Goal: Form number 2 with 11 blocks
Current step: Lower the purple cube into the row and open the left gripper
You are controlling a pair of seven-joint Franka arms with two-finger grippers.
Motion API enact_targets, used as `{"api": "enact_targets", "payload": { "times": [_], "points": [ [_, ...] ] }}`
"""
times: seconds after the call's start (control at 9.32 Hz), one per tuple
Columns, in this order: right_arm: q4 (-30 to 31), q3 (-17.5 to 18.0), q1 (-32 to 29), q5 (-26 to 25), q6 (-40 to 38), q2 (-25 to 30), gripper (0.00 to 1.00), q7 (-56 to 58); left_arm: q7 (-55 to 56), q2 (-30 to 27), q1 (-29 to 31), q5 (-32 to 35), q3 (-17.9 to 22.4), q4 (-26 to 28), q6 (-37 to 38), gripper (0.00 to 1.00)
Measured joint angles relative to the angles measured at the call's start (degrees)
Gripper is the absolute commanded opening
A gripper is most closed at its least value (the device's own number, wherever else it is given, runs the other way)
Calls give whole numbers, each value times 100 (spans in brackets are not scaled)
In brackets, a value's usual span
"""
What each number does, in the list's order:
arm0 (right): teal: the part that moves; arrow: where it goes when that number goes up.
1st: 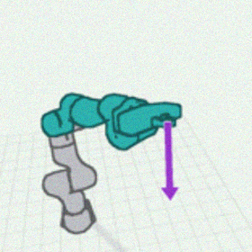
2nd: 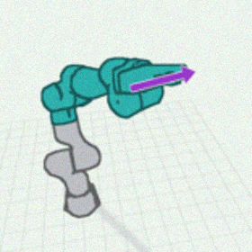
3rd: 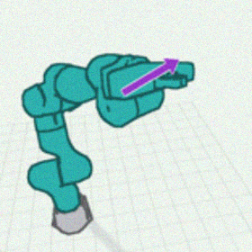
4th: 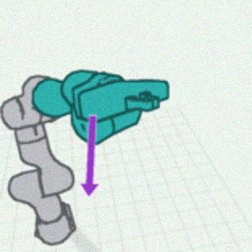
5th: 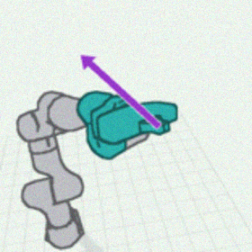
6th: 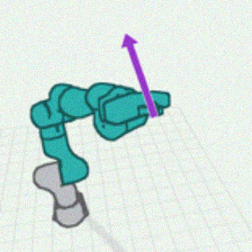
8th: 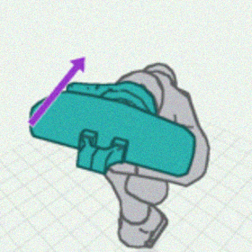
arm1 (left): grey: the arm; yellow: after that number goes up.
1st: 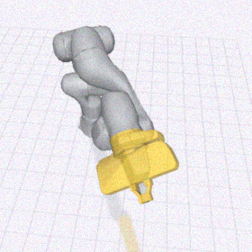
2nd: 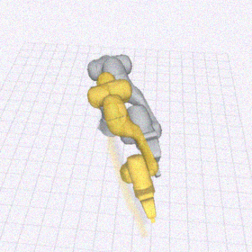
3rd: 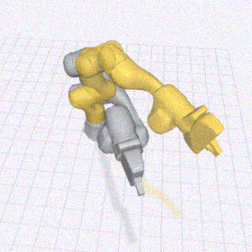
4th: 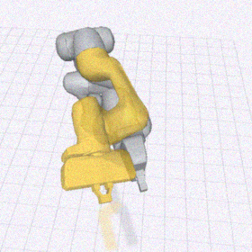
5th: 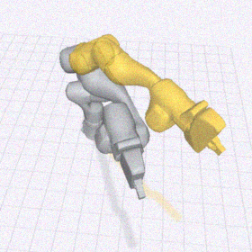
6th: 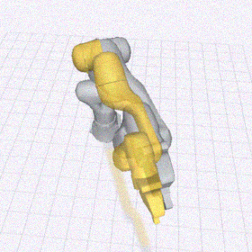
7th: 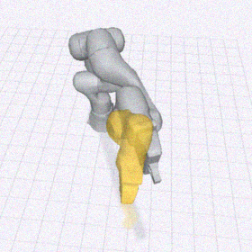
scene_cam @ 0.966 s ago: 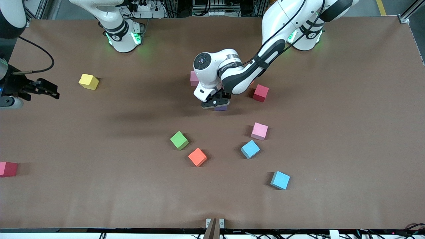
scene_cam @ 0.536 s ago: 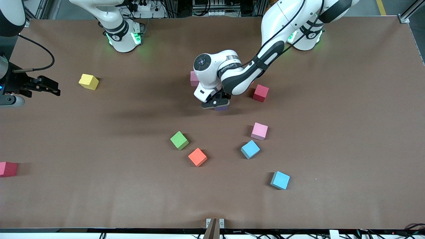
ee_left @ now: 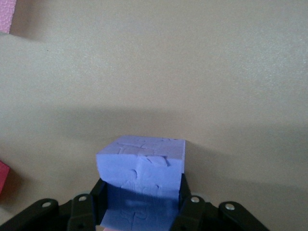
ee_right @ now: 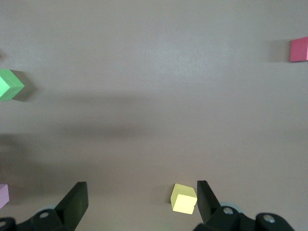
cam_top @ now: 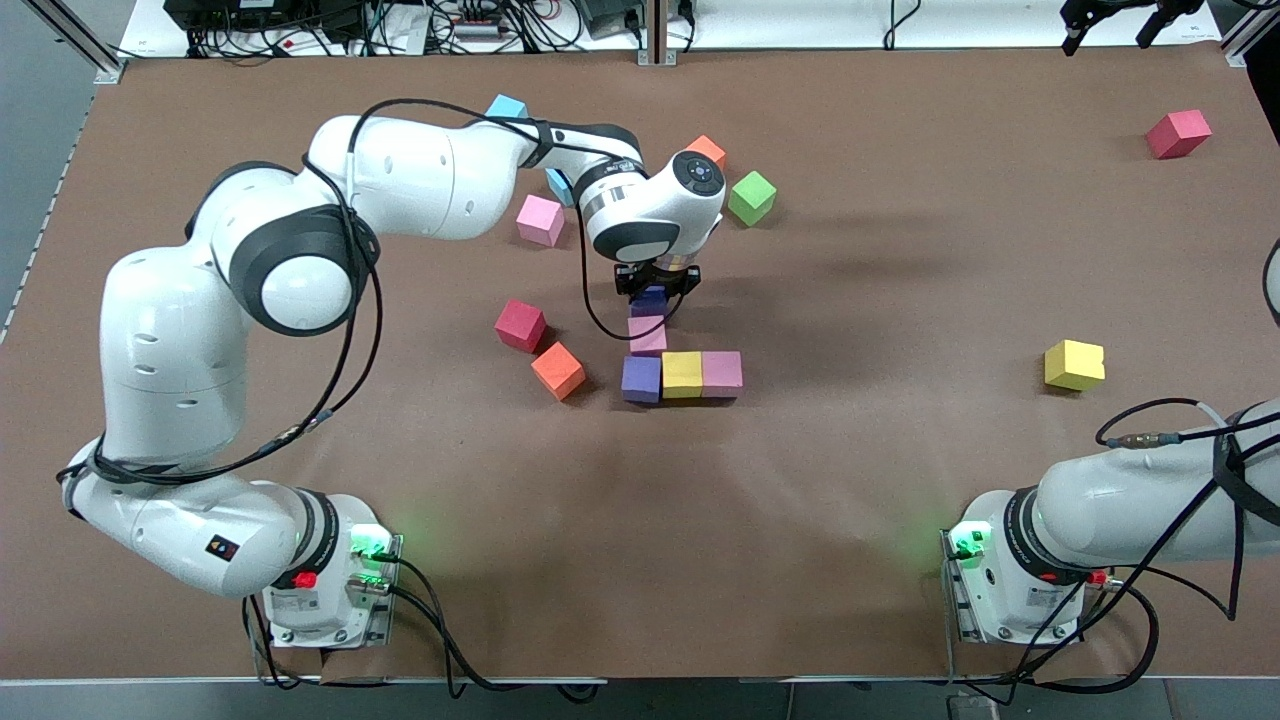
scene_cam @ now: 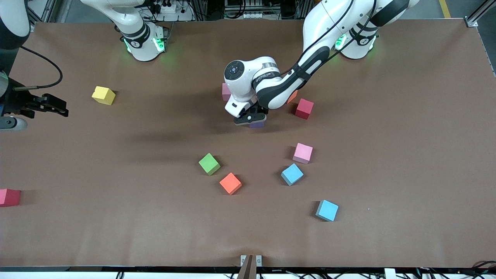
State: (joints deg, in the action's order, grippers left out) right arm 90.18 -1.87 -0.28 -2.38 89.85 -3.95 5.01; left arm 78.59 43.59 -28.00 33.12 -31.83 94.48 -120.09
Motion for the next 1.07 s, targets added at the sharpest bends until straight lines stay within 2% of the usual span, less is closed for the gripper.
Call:
{"api": "enact_targets", "payload": {
  "times": [1.07],
  "points": [
    [-68,1,1,-1,-6,-100,100,0,30,-29,-48,50,-2,58,19,0]
  ]
}}
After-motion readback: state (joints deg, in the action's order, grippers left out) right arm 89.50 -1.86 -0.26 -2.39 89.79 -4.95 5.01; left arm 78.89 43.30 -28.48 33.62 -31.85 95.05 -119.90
